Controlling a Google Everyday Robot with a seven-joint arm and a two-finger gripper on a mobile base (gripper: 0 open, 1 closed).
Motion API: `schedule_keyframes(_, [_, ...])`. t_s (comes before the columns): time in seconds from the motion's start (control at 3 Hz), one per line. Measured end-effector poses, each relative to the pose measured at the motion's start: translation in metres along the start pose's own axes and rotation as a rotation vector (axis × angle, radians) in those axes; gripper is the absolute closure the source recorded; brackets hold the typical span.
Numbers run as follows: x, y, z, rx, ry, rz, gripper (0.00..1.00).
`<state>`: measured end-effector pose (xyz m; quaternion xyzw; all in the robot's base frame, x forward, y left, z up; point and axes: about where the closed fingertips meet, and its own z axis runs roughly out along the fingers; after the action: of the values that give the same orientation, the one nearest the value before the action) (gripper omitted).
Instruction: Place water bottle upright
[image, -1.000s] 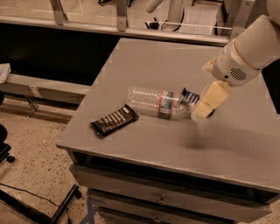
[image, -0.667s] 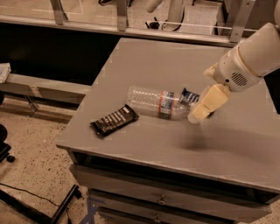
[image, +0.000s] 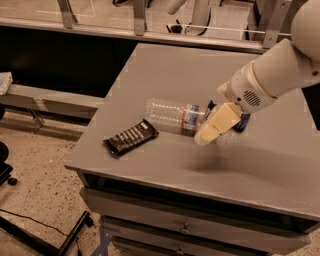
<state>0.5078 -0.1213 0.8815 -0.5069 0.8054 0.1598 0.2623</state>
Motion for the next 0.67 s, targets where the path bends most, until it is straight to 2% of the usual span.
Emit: schedule_keyframes(0.67, [-0.0089,-0.0071,0.0186,-0.009,-0.076,-0.029,0.00])
